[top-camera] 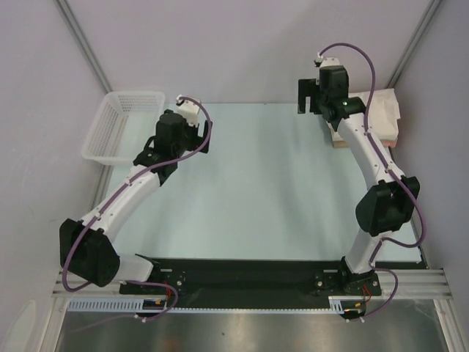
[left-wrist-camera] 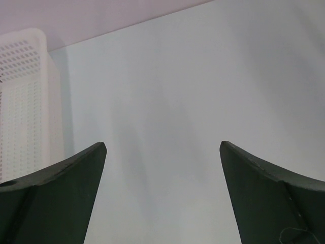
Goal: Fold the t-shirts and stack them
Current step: Reset both grippers
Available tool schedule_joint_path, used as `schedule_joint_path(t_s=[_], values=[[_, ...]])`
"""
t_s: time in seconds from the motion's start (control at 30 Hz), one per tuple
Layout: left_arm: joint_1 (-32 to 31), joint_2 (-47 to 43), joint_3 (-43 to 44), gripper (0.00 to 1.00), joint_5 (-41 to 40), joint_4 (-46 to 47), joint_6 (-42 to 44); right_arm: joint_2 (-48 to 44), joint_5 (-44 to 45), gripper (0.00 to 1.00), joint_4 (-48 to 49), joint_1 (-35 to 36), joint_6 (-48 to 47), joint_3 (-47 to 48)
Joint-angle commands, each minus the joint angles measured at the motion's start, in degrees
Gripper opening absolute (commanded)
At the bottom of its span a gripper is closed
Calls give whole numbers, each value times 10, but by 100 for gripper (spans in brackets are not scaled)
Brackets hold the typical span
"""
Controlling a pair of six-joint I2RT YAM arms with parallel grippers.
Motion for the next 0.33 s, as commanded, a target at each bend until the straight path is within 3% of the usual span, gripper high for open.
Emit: schedule_joint_path(t_s=[0.0, 0.3], values=[[5, -20, -22, 100, -9, 34, -25, -77, 102, 100, 60, 18, 36, -54], [9, -11, -13, 100, -9, 43, -30, -187, 120, 100, 84, 28, 15, -174]])
